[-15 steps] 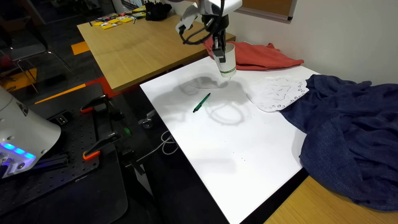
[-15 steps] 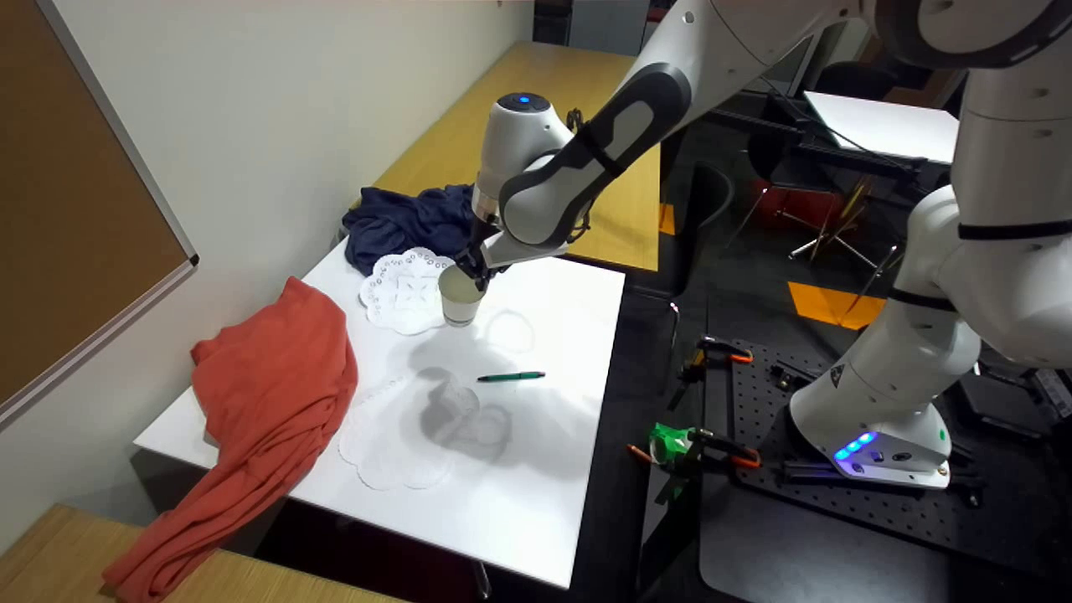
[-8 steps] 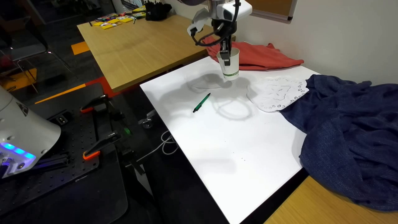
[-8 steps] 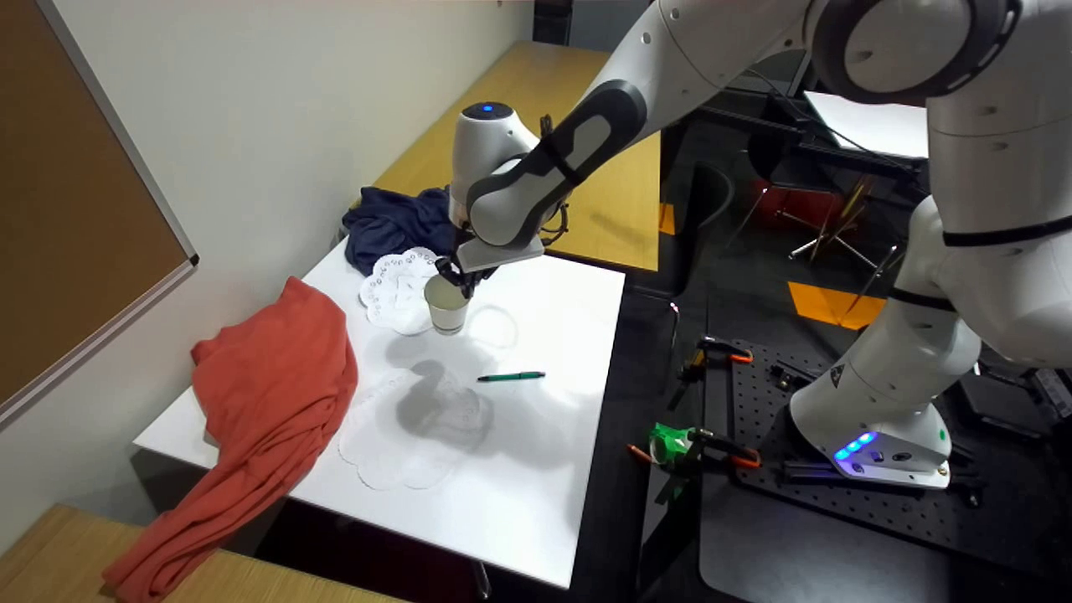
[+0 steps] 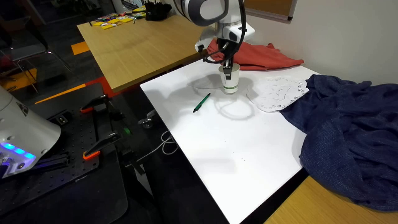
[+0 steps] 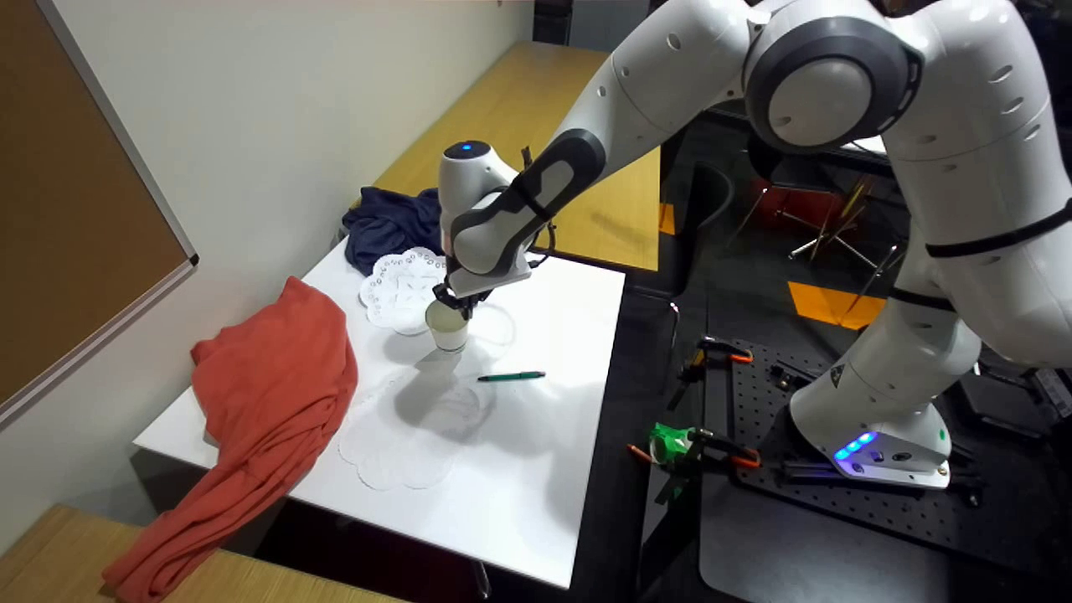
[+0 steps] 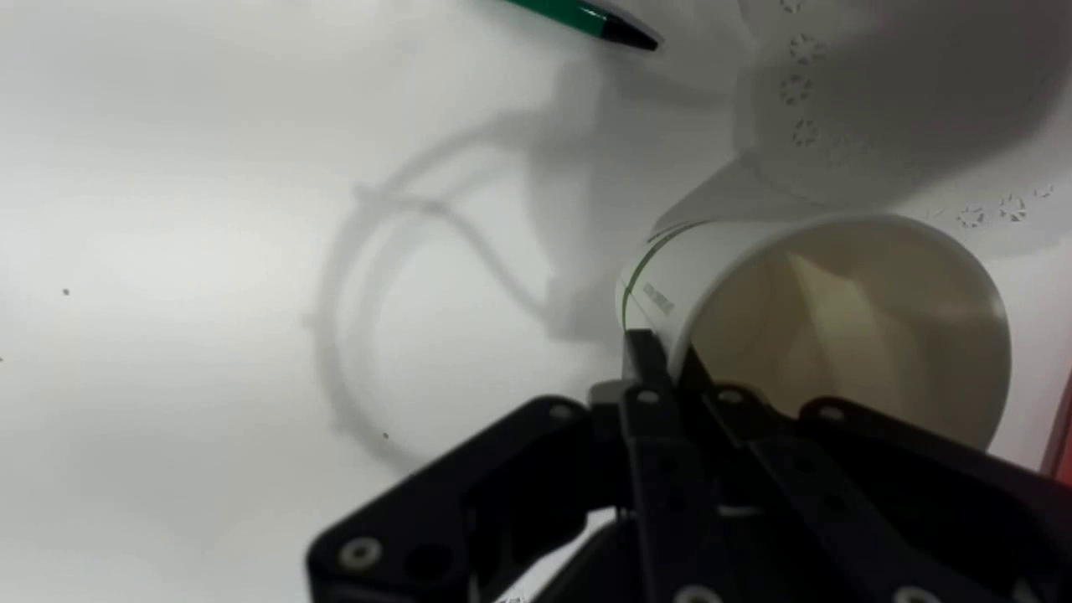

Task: Move the cup to the center of the table

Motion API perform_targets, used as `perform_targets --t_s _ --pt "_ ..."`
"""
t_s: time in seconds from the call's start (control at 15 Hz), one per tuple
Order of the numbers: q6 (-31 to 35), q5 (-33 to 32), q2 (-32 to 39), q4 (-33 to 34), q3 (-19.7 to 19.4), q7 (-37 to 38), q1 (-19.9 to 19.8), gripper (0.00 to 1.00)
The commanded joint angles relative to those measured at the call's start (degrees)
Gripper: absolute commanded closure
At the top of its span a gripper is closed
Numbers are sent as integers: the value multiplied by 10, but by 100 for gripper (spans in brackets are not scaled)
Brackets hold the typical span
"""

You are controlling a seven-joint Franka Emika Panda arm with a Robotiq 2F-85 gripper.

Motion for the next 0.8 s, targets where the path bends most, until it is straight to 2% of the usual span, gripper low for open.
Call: perform_targets --t_s 0.0,0.13,0.4,0.67,0.73 --pt "-26 6 26 39 -3 13 0 71" --pt "-24 6 28 42 -3 12 1 63" --pt "-12 5 10 22 -2 5 2 33" --pt "-16 0 -40 -26 0 -11 6 2" --pt "-14 -1 -53 -38 -1 -11 8 1"
